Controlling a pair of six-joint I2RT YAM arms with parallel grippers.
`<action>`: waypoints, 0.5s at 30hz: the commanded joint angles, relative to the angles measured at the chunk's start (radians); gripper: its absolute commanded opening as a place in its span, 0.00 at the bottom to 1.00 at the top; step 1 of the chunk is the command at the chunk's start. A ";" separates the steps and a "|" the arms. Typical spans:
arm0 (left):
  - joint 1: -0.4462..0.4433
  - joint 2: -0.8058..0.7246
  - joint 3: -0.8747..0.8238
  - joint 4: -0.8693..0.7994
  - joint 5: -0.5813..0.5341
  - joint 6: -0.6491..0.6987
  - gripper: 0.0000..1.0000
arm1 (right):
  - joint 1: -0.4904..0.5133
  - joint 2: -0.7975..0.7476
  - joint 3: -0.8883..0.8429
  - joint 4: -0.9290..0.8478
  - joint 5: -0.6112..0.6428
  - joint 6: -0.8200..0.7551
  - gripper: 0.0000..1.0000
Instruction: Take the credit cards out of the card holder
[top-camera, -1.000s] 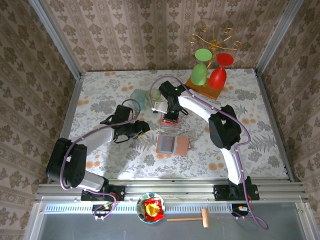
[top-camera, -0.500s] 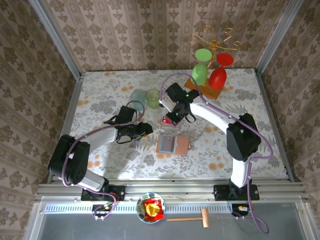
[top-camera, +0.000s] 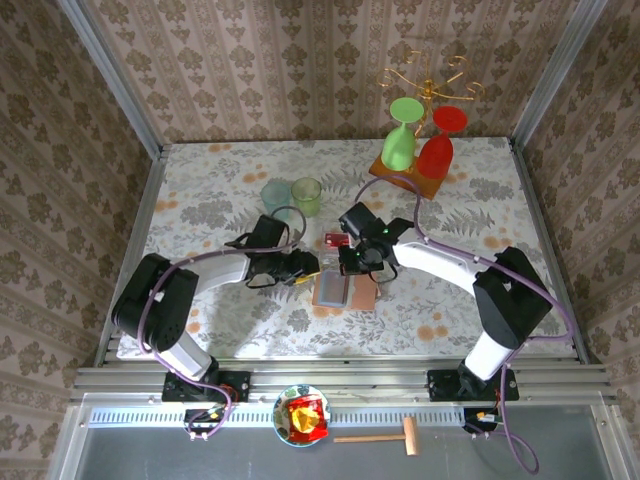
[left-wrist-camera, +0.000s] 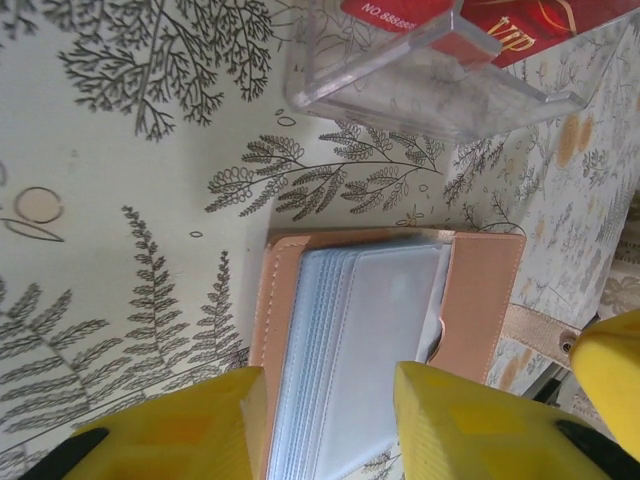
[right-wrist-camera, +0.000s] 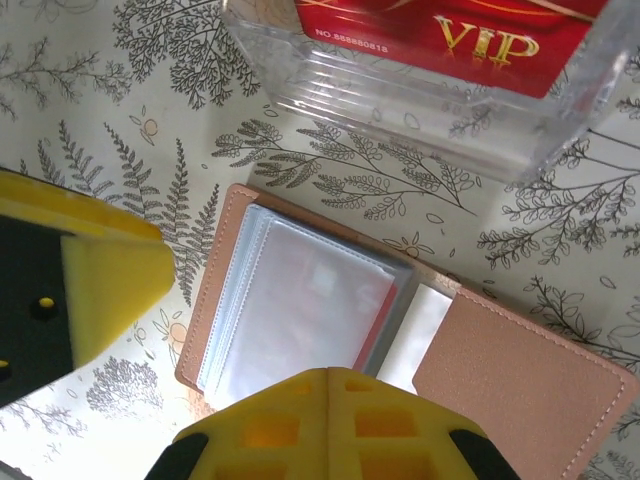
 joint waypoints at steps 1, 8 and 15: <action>-0.023 0.009 -0.035 0.049 0.022 -0.032 0.39 | -0.002 -0.068 -0.038 0.054 -0.004 0.116 0.00; -0.075 0.009 -0.069 0.063 0.023 -0.064 0.39 | -0.001 -0.090 -0.049 0.046 -0.011 0.133 0.00; -0.092 -0.004 -0.106 0.101 0.011 -0.109 0.39 | -0.001 -0.107 -0.090 0.083 -0.046 0.185 0.01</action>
